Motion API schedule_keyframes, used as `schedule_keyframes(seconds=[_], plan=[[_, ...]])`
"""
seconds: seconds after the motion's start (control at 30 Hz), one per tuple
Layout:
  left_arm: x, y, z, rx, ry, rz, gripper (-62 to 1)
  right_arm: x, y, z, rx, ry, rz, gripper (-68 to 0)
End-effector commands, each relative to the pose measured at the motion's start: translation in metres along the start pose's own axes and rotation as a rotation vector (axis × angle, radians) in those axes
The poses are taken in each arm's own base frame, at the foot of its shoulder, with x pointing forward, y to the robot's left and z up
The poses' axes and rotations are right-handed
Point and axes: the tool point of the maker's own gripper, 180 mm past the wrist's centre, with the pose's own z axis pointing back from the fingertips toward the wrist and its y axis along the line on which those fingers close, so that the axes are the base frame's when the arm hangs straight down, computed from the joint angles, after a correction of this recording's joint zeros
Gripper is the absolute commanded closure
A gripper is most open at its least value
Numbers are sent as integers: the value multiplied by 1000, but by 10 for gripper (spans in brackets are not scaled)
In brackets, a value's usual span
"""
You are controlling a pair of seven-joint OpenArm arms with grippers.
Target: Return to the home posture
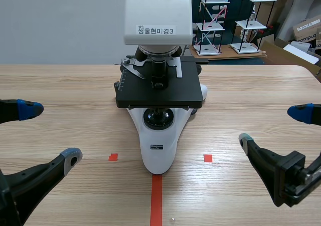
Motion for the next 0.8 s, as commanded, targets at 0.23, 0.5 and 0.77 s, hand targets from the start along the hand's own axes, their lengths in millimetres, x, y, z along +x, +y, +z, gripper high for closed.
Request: schedule_keyframes(seconds=[0.23,0.5,0.77], plan=[[8,-1,-1,1,-31,1,-623,12,-4,0,-11,-39,10,-648],[11,-1,-1,0,-49,1,-623,12,-4,0,-11,-39,10,-648],[11,-1,-1,0,-49,1,-623,12,-4,0,-11,-39,10,-648]])
